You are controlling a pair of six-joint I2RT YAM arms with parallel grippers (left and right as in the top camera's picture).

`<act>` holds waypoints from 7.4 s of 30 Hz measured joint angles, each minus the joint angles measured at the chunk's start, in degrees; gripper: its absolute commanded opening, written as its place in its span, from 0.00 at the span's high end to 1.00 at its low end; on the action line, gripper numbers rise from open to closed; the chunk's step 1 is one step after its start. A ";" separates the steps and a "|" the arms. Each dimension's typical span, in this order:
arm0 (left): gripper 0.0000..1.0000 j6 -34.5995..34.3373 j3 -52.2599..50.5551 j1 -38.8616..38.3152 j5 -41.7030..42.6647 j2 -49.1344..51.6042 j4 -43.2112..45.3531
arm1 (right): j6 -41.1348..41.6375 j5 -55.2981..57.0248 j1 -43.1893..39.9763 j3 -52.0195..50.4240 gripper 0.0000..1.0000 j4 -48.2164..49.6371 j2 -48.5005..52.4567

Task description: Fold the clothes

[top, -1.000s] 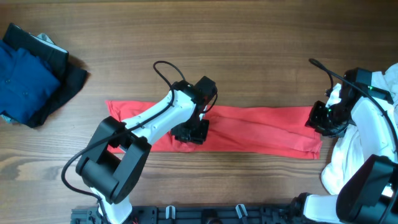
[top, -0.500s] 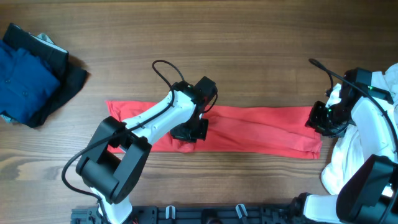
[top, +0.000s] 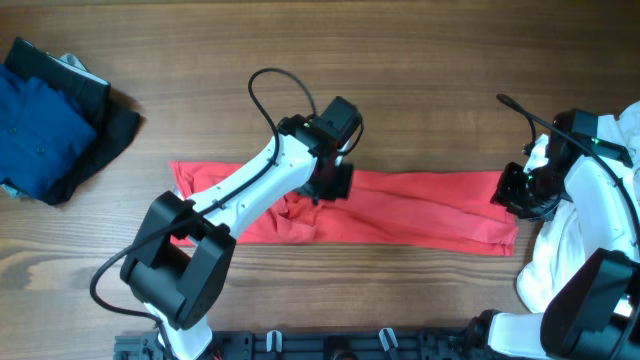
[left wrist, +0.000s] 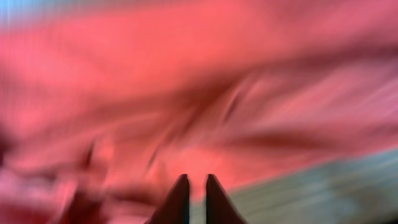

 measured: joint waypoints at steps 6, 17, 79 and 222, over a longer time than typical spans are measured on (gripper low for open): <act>0.50 0.22 0.00 -0.70 -0.04 -0.02 -12.76 | 0.00 0.00 0.00 0.00 0.67 0.48 0.00; 0.63 -2.69 -5.11 -3.10 -3.26 -0.02 -5.38 | 0.00 0.00 0.00 0.00 0.67 -0.42 0.00; 0.47 -1.05 -1.55 14.43 -2.23 -2.47 -12.74 | -1.51 4.31 0.00 -12.17 0.17 15.06 0.00; 0.94 -2.34 -22.40 6.49 3.89 -6.19 33.42 | 12.59 8.98 36.26 8.61 0.50 7.91 -0.70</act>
